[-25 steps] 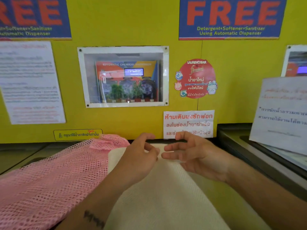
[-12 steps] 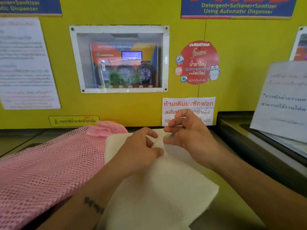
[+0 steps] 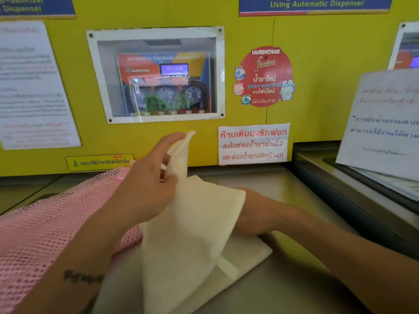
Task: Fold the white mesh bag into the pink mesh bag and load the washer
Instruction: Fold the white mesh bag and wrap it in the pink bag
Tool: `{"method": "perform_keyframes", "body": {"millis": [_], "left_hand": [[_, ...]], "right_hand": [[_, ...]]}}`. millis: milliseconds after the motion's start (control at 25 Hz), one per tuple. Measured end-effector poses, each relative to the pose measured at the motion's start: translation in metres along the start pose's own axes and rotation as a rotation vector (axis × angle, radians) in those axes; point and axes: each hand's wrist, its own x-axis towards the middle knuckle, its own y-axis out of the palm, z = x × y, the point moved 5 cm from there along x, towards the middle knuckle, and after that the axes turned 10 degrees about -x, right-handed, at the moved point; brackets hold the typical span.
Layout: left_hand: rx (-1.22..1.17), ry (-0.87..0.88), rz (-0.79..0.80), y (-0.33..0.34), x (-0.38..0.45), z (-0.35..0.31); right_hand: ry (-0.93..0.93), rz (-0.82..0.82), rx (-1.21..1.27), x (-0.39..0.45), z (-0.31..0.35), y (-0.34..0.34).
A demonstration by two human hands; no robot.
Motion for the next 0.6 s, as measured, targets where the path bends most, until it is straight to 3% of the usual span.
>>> {"method": "perform_keyframes", "body": {"millis": [200, 320, 440, 600], "left_hand": [[0.247, 0.032, 0.043, -0.035, -0.017, 0.005], [0.279, -0.131, 0.189, -0.049, -0.037, 0.017], [0.359, -0.331, 0.364, -0.056, -0.057, 0.027], [0.229, -0.414, 0.05, -0.063, -0.054, 0.031]], "right_hand": [[0.193, 0.203, -0.279, -0.012, -0.038, -0.024], [0.387, 0.269, -0.346, -0.022, -0.079, -0.049], [0.478, 0.197, -0.284, -0.015, -0.09, -0.051], [0.528, 0.112, -0.271, -0.007, -0.089, -0.035]]}}
